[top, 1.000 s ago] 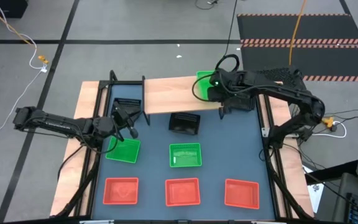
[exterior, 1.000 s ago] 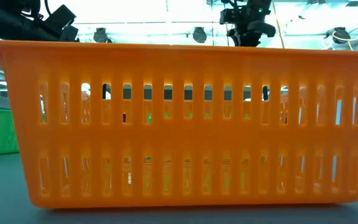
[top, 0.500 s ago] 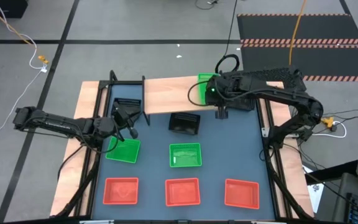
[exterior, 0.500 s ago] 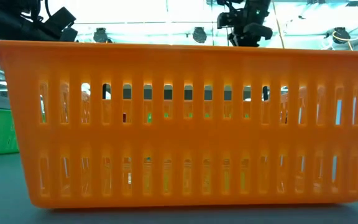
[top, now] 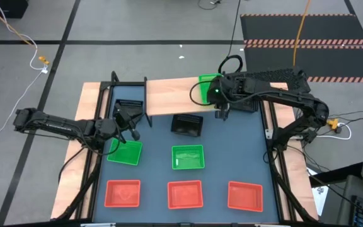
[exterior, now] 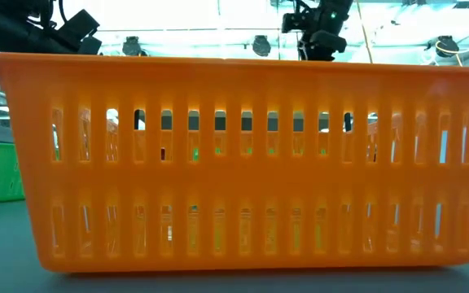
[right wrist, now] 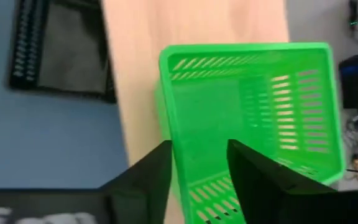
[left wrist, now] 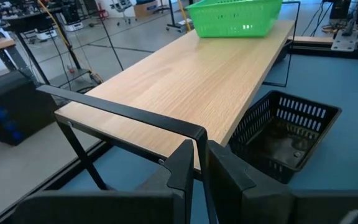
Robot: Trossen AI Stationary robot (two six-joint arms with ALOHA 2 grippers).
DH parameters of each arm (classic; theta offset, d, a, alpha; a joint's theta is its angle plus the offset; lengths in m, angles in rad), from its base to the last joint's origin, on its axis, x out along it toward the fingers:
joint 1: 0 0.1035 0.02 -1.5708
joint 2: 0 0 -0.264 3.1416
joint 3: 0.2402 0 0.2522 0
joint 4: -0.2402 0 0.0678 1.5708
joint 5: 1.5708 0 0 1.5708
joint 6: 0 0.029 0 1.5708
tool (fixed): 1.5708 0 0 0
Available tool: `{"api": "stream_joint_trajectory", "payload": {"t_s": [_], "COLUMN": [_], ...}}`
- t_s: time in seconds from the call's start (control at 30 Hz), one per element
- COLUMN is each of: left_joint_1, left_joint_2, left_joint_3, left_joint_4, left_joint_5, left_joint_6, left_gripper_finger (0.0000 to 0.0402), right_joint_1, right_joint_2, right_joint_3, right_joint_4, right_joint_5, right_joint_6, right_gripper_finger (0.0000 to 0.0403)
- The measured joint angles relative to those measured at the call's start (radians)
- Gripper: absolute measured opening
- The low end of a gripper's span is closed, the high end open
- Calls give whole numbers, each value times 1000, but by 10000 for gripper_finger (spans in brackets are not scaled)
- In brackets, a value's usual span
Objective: Stack baskets on shelf by color
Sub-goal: Put the top right black bin on the shelf
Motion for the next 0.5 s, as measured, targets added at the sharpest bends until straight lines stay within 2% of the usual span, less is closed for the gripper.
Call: {"api": "stream_joint_trajectory", "payload": {"t_s": [0.23, 0.43, 0.5], "left_joint_1": [0, 0, 0], "left_joint_2": [0, 0, 0], "left_joint_3": [0, 0, 0], "left_joint_4": [-1, 0, 0], "left_joint_5": [0, 0, 0], "left_joint_6": [0, -5, -5], "left_gripper_finger": [47, 47, 47], "right_joint_1": [-4, -29, -47], "right_joint_2": [-113, -217, -236], "right_joint_3": [0, 1, 1], "right_joint_4": [102, 81, 40], "right_joint_5": [206, 215, 249], "right_joint_6": [143, 269, 346], "right_gripper_finger": [197, 194, 191]}}
